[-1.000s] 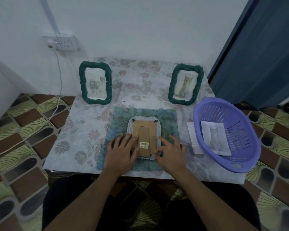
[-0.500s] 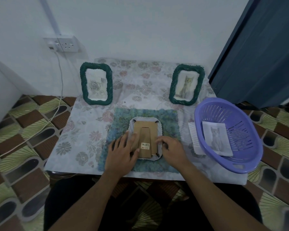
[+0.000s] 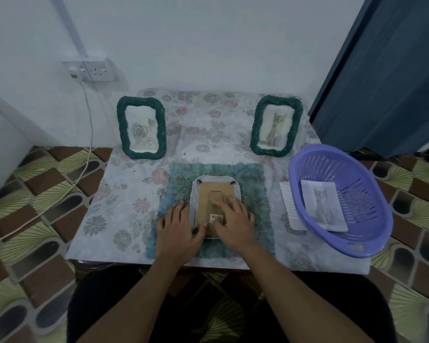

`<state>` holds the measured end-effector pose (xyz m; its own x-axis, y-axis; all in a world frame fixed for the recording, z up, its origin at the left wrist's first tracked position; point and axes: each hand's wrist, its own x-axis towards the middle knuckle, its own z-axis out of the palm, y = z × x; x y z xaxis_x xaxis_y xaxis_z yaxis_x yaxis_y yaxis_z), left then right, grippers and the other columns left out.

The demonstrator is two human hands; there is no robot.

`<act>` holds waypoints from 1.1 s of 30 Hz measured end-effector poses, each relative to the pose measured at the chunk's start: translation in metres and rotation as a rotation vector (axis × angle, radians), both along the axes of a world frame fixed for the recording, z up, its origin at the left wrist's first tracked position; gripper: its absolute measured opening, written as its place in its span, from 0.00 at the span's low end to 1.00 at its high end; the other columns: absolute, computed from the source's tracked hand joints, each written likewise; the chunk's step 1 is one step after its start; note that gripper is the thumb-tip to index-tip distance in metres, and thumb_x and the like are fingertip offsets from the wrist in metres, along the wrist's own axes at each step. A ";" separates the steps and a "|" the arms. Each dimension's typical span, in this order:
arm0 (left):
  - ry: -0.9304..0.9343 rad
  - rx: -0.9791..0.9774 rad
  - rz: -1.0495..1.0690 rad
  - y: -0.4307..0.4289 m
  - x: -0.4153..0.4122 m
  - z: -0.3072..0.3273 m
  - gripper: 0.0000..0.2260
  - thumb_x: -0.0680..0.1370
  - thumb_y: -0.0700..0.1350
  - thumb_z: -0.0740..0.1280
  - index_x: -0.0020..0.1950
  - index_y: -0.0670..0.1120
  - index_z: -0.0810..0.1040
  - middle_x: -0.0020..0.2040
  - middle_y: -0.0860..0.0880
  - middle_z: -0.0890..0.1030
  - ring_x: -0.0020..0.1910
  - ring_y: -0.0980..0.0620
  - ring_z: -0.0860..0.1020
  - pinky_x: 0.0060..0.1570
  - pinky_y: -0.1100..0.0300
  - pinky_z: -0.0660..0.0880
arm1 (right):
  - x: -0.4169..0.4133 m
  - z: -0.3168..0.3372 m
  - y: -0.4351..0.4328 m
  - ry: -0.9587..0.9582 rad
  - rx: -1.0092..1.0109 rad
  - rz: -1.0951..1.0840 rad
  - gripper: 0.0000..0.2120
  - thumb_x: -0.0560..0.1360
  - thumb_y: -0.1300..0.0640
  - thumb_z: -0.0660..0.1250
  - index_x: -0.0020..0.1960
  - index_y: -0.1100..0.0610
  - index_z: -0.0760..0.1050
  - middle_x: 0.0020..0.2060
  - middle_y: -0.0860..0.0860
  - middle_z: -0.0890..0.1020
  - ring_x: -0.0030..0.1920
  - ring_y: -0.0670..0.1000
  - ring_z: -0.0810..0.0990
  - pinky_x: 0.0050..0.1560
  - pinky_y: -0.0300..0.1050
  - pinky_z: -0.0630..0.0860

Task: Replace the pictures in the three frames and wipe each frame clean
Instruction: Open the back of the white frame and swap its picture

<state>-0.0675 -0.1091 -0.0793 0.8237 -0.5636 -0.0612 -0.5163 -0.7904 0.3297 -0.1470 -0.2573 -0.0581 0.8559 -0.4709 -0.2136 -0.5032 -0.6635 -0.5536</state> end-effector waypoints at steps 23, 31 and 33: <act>0.439 -0.804 0.174 -0.057 -0.014 0.086 0.06 0.79 0.46 0.68 0.54 0.52 0.83 0.47 0.59 0.82 0.46 0.66 0.79 0.45 0.72 0.74 | 0.004 0.058 -0.034 -0.258 0.652 -0.348 0.10 0.81 0.54 0.60 0.60 0.45 0.74 0.59 0.49 0.78 0.59 0.52 0.77 0.56 0.49 0.73; 0.620 -0.518 -0.438 -0.072 -0.044 0.075 0.17 0.83 0.53 0.59 0.73 0.58 0.71 0.64 0.56 0.79 0.53 0.65 0.78 0.52 0.70 0.73 | -0.007 0.068 -0.065 -0.437 0.909 -0.611 0.20 0.76 0.42 0.62 0.64 0.51 0.74 0.62 0.54 0.79 0.61 0.59 0.79 0.65 0.63 0.75; 0.596 -0.483 -0.403 -0.070 -0.040 0.070 0.14 0.83 0.50 0.61 0.67 0.53 0.78 0.53 0.53 0.84 0.41 0.66 0.79 0.42 0.72 0.72 | -0.013 0.066 -0.072 -0.461 0.863 -0.615 0.09 0.82 0.52 0.59 0.60 0.51 0.74 0.60 0.53 0.80 0.60 0.58 0.79 0.64 0.61 0.76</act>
